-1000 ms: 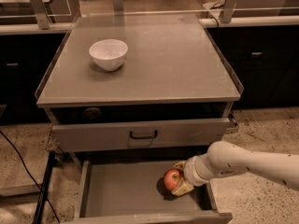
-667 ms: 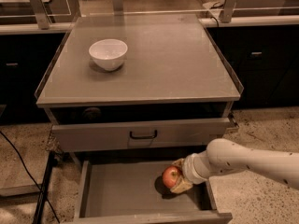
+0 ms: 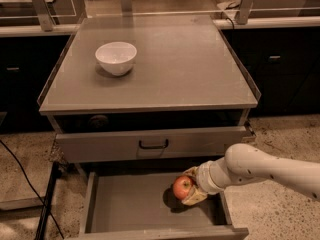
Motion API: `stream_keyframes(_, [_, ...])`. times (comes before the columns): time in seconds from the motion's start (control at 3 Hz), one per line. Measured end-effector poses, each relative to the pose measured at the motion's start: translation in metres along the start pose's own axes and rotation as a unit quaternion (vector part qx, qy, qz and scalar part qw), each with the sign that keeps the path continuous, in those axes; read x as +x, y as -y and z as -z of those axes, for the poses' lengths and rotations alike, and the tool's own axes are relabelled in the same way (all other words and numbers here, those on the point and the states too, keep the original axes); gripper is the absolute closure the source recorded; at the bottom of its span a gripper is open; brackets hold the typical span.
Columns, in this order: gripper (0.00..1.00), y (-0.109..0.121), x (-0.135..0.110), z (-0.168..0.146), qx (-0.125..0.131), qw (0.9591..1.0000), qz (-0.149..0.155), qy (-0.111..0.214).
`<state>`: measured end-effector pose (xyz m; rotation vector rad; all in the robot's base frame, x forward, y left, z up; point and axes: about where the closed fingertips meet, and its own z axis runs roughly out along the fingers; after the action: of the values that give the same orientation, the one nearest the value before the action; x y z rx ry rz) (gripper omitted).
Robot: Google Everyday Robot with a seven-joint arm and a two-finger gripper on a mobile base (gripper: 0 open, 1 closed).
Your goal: Pick apple from middle drawer and place on counter
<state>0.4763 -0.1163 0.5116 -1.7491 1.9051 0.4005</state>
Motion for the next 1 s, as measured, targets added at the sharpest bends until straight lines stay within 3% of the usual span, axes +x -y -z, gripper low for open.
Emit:
stream_keyframes(0.33, [1.00,-0.025,-0.058,0.064,-0.011,0.9993,0.028,0.022])
stream_keyframes(0.67, [1.00,-0.037,-0.121,0.144,0.019,0.9970,0.071,0.023])
stream_keyframes(1.0, [1.00,-0.037,-0.121,0.144,0.019,0.9970,0.071,0.023])
